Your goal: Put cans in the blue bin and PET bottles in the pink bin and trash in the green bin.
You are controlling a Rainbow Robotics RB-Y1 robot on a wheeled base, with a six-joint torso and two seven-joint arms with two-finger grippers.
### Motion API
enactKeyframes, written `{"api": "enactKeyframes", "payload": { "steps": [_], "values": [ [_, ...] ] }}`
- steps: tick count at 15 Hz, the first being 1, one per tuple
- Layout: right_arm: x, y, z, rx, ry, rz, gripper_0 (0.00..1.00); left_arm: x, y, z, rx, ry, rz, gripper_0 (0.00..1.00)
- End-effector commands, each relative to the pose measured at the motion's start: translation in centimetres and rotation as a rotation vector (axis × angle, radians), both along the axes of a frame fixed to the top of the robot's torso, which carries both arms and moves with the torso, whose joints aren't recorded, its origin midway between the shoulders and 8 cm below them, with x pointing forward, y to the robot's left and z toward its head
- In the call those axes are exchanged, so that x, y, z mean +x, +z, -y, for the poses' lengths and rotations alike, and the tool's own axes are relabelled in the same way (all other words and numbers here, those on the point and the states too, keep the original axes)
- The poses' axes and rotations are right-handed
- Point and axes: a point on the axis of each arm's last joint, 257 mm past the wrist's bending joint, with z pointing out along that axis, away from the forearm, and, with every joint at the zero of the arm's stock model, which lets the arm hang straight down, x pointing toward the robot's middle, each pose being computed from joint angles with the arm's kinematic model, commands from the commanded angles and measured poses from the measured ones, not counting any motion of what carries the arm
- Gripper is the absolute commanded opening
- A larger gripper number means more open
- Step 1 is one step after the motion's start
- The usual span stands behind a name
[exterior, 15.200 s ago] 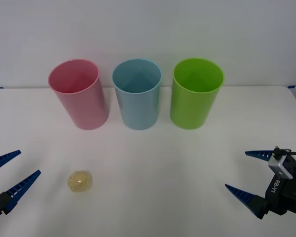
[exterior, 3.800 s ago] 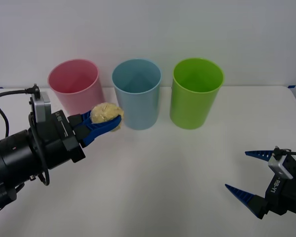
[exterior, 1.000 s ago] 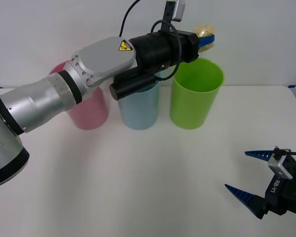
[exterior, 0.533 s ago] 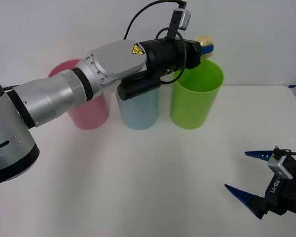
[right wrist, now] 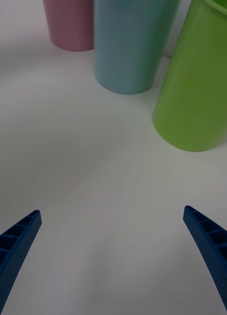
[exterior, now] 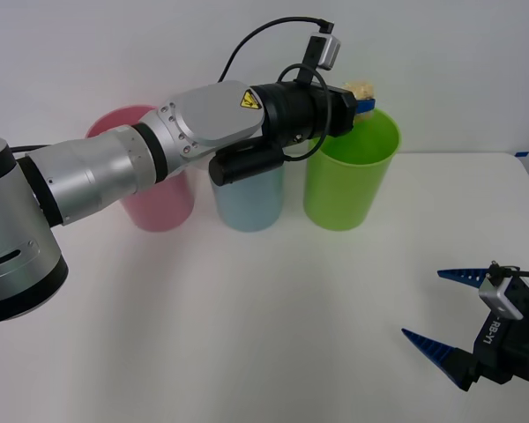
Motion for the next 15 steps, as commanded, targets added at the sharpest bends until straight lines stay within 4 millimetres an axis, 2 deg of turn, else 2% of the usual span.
{"api": "enactKeyframes", "payload": {
  "steps": [1, 10, 11, 12, 14, 15],
  "values": [
    [0.0, 0.0, 0.0, 0.0, 0.0, 0.0, 1.0, -0.18, -0.76, -0.08, 0.015, -0.013, -0.029, 0.0],
    [0.0, 0.0, 0.0, 0.0, 0.0, 0.0, 1.0, -0.44, -0.97, 0.16, 0.017, -0.026, -0.066, 0.0],
    [0.0, 0.0, 0.0, 0.0, 0.0, 0.0, 1.0, -0.23, -0.89, 0.14, 0.017, -0.02, -0.064, 0.12],
    [0.0, 0.0, 0.0, 0.0, 0.0, 0.0, 1.0, -0.16, -0.96, 0.24, 0.016, -0.016, -0.063, 0.38],
    [0.0, 0.0, 0.0, 0.0, 0.0, 0.0, 1.0, 0.2, -0.93, 0.33, 0.017, -0.005, -0.059, 0.98],
    [0.0, 0.0, 0.0, 0.0, 0.0, 0.0, 1.0, 0.12, -0.99, 0.6, 0.016, -0.006, -0.061, 1.0]
  ]
}}
